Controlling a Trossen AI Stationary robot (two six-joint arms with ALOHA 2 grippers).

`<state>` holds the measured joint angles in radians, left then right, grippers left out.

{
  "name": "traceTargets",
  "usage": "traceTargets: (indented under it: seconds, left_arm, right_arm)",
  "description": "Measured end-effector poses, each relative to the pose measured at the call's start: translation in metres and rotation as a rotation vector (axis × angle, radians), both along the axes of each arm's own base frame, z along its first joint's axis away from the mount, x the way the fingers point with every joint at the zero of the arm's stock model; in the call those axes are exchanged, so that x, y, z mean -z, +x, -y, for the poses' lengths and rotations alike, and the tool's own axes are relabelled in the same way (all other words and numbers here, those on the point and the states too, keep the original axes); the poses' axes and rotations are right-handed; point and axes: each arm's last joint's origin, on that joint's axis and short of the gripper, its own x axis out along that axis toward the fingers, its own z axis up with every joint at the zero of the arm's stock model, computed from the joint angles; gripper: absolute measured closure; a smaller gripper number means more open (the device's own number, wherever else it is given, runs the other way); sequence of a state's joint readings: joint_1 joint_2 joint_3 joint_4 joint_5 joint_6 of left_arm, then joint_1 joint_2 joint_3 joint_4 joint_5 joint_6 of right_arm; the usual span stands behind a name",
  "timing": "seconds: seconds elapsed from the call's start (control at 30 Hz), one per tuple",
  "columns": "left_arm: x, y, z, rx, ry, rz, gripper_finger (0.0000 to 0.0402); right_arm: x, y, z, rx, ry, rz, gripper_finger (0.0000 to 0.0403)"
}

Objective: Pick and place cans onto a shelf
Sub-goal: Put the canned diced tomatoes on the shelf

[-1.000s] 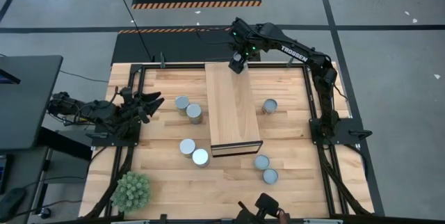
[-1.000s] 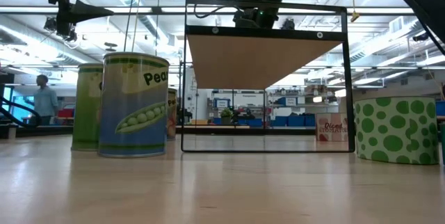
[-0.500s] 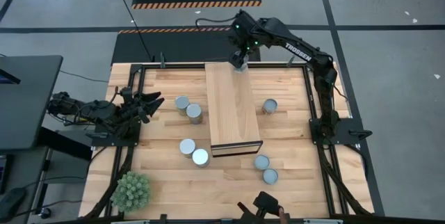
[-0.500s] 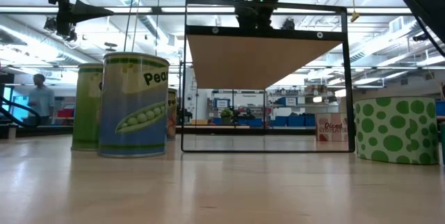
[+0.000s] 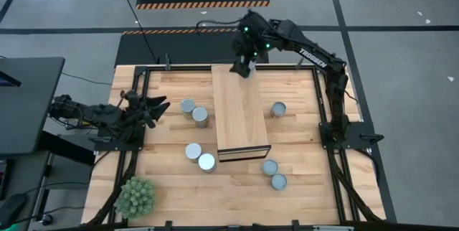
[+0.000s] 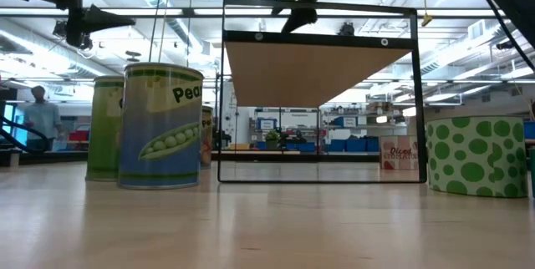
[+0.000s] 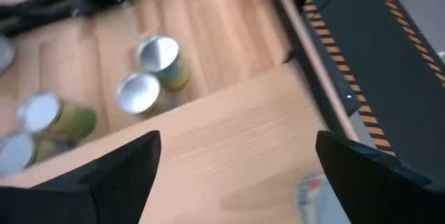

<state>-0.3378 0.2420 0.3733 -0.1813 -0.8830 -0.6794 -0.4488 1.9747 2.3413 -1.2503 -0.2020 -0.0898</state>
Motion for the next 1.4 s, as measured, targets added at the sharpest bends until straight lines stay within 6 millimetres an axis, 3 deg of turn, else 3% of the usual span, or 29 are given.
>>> traceTargets:
  seconds: [0.13,0.33,0.67,0.8,1.1,1.4]
  left_arm:
    - [0.006,0.004,0.003,0.063,-0.051,-0.030,0.0121]
    - [0.016,0.021,0.011,0.161,-0.074,-0.133,0.0139]
    - [0.031,0.042,0.018,0.290,-0.182,-0.265,0.0170]
    - [0.019,0.046,0.013,0.289,-0.161,-0.308,0.0170]
    - [-0.008,0.048,-0.004,0.167,-0.038,-0.563,0.0161]
    - [-0.019,0.062,-0.020,0.248,0.040,-0.809,0.0077]
  right_arm:
    - [0.001,-0.001,-0.026,-0.075,-0.011,-0.084,0.0022]
    - [-0.018,-0.025,-0.056,-0.047,-0.132,-0.185,0.0037]
    - [-0.066,-0.081,-0.073,0.091,-0.174,-0.040,0.0053]
    - [-0.079,-0.100,-0.078,0.153,-0.188,0.009,0.0060]
    - [-0.063,-0.112,-0.083,0.210,-0.180,0.024,0.0075]
    - [-0.034,-0.121,-0.087,0.252,-0.104,0.011,0.0079]
